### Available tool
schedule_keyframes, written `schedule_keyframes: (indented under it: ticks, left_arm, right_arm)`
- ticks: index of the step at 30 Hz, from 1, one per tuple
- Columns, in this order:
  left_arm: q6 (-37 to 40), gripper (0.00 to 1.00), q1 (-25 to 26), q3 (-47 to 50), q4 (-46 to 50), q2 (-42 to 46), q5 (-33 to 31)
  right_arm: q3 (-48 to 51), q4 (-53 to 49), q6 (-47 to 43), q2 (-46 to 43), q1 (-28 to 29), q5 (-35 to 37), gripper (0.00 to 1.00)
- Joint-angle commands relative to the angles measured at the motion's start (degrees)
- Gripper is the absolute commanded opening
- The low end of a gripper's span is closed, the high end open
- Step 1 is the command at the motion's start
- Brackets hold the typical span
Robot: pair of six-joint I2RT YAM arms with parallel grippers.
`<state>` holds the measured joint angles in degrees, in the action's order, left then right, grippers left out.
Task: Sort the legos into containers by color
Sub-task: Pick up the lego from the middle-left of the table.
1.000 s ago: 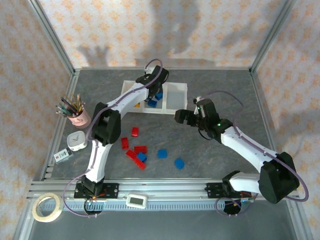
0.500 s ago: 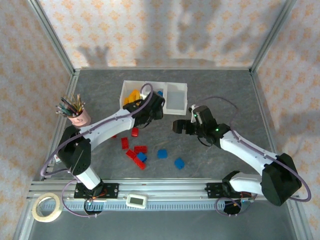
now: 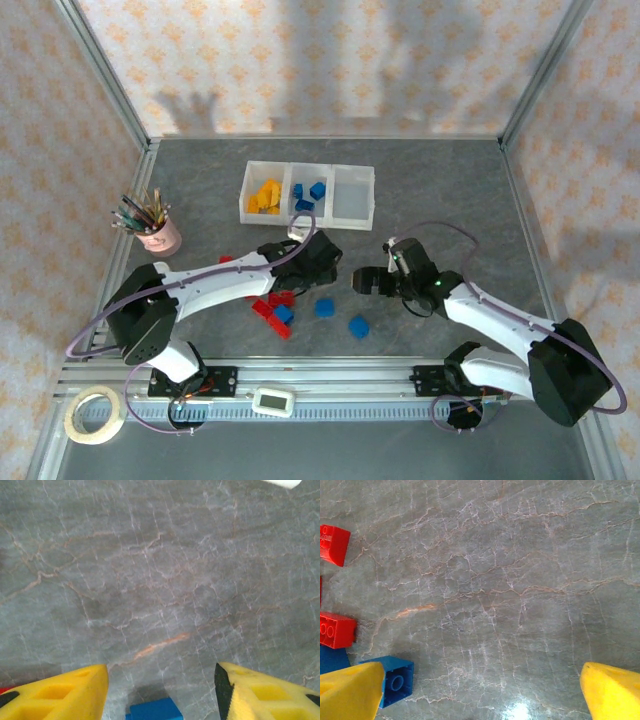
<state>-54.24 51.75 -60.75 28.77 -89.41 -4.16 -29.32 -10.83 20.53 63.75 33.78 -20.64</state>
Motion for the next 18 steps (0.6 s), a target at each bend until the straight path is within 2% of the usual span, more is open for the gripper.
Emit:
schedule_keyframes:
  ticks: [1,7,11,14,18]
  left_arm:
    - [-3.9,0.62,2.5,1.4,1.0,-2.0,0.6]
    - [-7.3,0.69,6.6,2.3,1.1,-6.1,0.6]
    - [-8.0,0.75,7.3,3.0,0.6,-8.3,-0.2]
    - [-7.8,0.74,7.4,3.4,-0.8,-9.2,0.2]
    - [-7.9,0.65,7.5,3.4,-1.9,-10.5,0.7]
  right_arm:
    - [0.4,1.9,0.4,-0.3,0.3,1.2,1.00]
    - [0.0,2.4,0.0,0.8,0.3,2.0,1.00]
    - [-0.2,2.8,0.0,1.5,0.4,2.0,1.00]
    - [-0.4,2.4,-0.2,1.6,0.4,2.4,1.00]
    - [-0.4,2.3,-0.5,1.4,0.3,2.8,1.00]
